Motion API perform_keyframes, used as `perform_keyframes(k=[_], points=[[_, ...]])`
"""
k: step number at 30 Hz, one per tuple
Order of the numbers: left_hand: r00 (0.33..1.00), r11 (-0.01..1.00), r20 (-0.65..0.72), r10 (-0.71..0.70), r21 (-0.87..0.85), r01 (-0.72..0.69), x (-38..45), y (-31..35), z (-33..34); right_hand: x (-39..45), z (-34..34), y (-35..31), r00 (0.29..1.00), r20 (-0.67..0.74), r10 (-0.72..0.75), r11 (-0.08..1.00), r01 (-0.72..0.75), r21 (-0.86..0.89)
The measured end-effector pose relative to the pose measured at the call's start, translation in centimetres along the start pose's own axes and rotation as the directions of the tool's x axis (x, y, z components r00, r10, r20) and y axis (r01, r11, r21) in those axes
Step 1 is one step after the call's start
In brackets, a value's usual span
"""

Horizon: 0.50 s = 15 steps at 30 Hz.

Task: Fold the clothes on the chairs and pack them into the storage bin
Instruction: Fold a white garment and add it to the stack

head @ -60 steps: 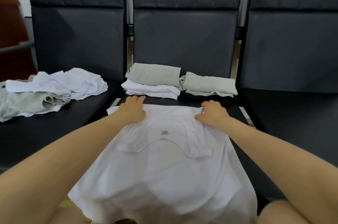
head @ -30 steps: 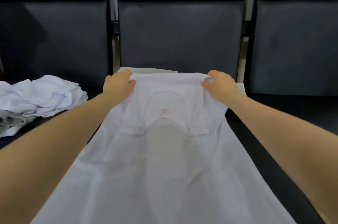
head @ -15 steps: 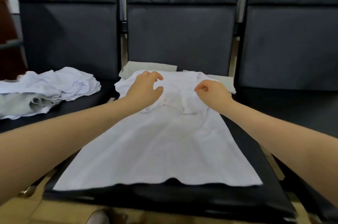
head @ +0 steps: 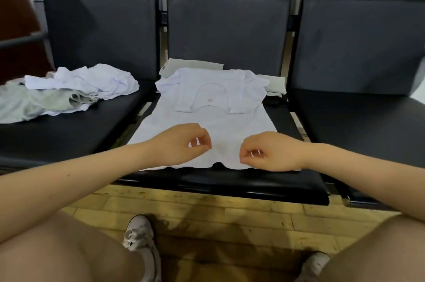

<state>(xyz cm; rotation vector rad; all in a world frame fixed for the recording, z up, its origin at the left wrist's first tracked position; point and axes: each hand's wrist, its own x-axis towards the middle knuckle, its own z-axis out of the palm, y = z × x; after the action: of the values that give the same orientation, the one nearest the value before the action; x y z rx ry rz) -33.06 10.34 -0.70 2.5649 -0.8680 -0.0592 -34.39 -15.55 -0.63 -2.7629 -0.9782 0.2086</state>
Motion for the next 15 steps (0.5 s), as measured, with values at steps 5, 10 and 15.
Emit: perform_keyframes(k=[5, 10, 15], points=[[0.996, 0.993, 0.088, 0.034, 0.105, -0.043, -0.3, -1.6, 0.7, -0.7, 1.4, 1.4, 0.998, 0.057, 0.001, 0.999, 0.002, -0.051], [0.994, 0.983, 0.087, 0.058, 0.170, -0.073, -0.2, -4.1, 3.1, 0.1, 3.4, 3.1, 0.994, -0.106, 0.038, 0.997, -0.030, 0.069], [0.994, 0.980, -0.045, 0.098, 0.178, -0.088, 0.3, -4.4, 4.2, 1.3, 4.1, 4.0, 0.963, -0.270, -0.002, 0.999, -0.008, -0.037]])
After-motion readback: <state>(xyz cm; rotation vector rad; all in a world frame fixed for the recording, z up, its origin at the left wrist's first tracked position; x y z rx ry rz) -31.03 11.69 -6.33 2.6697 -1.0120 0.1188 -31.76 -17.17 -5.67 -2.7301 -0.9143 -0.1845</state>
